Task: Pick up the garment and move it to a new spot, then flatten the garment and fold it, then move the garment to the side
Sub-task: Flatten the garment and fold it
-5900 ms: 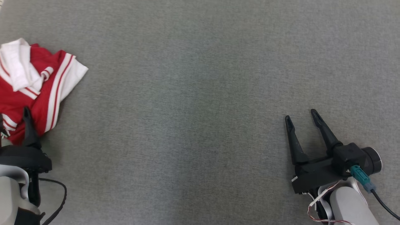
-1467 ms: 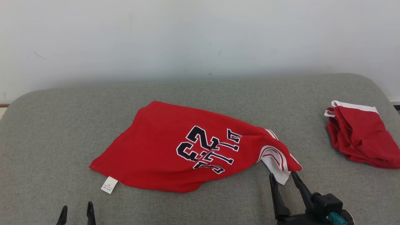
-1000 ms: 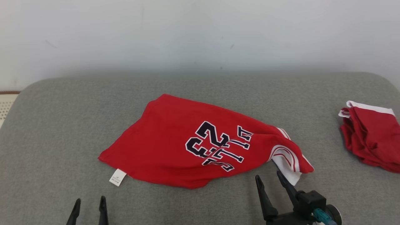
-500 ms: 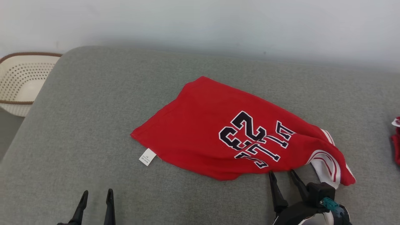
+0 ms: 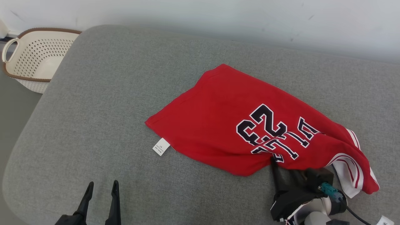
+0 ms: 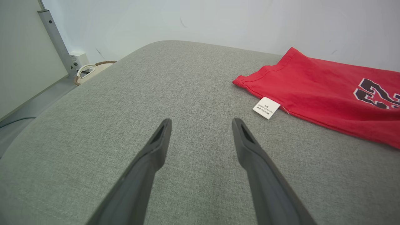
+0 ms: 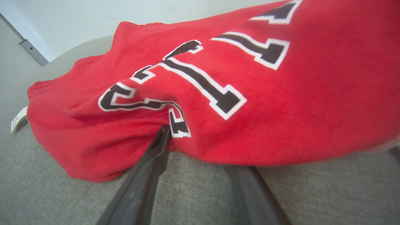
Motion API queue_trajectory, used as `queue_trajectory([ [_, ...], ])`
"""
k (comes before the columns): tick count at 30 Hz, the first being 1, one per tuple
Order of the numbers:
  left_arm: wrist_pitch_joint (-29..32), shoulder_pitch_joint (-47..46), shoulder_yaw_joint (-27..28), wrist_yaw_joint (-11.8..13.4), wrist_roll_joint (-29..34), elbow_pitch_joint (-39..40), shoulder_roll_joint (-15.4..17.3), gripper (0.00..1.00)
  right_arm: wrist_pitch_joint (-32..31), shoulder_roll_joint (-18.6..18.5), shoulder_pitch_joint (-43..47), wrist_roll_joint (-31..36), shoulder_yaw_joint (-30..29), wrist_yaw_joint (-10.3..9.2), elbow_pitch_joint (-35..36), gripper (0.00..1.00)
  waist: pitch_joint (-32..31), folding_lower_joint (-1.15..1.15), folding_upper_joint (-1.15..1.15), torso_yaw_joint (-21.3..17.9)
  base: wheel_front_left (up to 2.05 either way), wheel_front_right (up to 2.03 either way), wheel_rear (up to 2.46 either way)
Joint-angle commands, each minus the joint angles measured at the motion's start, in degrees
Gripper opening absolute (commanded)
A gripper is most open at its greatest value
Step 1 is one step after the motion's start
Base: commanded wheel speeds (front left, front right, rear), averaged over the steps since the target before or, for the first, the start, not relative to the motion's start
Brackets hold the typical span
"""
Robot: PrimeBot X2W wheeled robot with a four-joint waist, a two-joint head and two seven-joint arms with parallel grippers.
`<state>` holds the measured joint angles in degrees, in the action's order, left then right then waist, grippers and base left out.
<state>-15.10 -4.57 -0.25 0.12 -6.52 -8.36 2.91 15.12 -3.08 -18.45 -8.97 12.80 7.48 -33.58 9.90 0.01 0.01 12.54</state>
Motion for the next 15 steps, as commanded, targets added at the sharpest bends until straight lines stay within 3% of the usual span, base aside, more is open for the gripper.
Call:
queue_trajectory([
  [1,-0.1,-0.3,0.0,0.2,0.0,0.3,0.0,1.0,0.0,0.1,-0.6,0.0,-0.3,0.02,0.9,0.0,0.2,-0.01,-0.01,0.0,0.0,0.0,0.0],
  [8,-0.1,0.8,0.5,0.1,-0.4,0.1,0.0,1.0,0.0,-0.6,2.1,-2.3,0.8,0.02,9.9,0.0,-0.8,-0.01,-0.01,-1.6,0.0,0.0,0.0],
  [15,-0.1,1.8,-0.5,-0.3,-1.2,-0.5,0.0,1.0,0.0,-4.4,4.5,-4.5,2.0,0.02,21.2,0.0,-2.2,-0.01,-0.01,-3.5,0.0,0.0,0.0],
])
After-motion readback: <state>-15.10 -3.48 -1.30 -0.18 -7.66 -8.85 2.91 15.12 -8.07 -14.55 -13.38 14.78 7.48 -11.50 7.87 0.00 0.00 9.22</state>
